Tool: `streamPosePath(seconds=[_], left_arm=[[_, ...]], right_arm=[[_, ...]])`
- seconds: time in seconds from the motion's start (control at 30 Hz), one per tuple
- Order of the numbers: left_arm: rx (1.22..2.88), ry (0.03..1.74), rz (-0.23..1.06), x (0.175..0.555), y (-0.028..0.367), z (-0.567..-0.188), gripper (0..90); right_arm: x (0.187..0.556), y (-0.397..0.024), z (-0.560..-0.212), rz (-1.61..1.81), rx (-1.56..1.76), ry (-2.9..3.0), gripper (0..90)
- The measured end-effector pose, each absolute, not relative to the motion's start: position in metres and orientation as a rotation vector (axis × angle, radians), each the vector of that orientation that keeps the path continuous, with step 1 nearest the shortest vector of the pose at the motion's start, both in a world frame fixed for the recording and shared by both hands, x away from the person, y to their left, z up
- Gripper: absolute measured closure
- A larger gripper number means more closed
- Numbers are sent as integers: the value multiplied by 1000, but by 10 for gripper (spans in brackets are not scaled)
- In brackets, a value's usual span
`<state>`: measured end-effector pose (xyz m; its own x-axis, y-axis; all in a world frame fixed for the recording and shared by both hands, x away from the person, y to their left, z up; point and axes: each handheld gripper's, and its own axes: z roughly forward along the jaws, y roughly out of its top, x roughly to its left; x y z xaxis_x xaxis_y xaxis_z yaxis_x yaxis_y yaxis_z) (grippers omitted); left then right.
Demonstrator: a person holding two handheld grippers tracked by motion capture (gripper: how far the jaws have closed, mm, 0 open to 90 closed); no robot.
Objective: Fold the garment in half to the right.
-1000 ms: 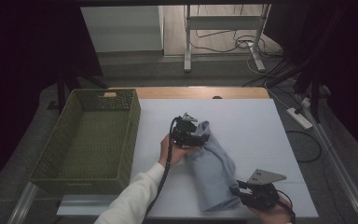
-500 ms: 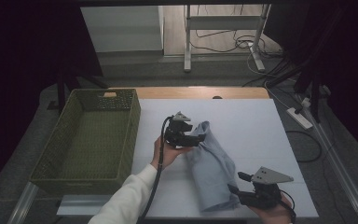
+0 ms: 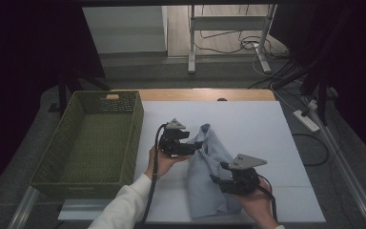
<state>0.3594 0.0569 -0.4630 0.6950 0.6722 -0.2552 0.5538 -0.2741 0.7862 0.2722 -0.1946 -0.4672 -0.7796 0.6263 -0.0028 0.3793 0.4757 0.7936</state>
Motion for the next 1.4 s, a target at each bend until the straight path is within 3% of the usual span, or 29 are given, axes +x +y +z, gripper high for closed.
streamPosePath(seconds=[0.1, 0.3, 0.4, 1.03, 1.4], left_arm=[[1948, 944, 162, 356, 62, -461, 290], [1952, 941, 171, 348, 68, -460, 290], [1954, 942, 169, 345, 69, -462, 290], [1982, 931, 159, 331, 79, -468, 288], [2006, 923, 155, 329, 79, -471, 288]], right_arm=[[282, -188, -471, 1169, 860, 2458, 470], [288, -190, -476, 1153, 882, 2512, 766], [287, -191, -477, 1144, 870, 2520, 849], [277, -223, -461, 1191, 902, 2389, 871], [279, -241, -470, 1088, 952, 2395, 871]])
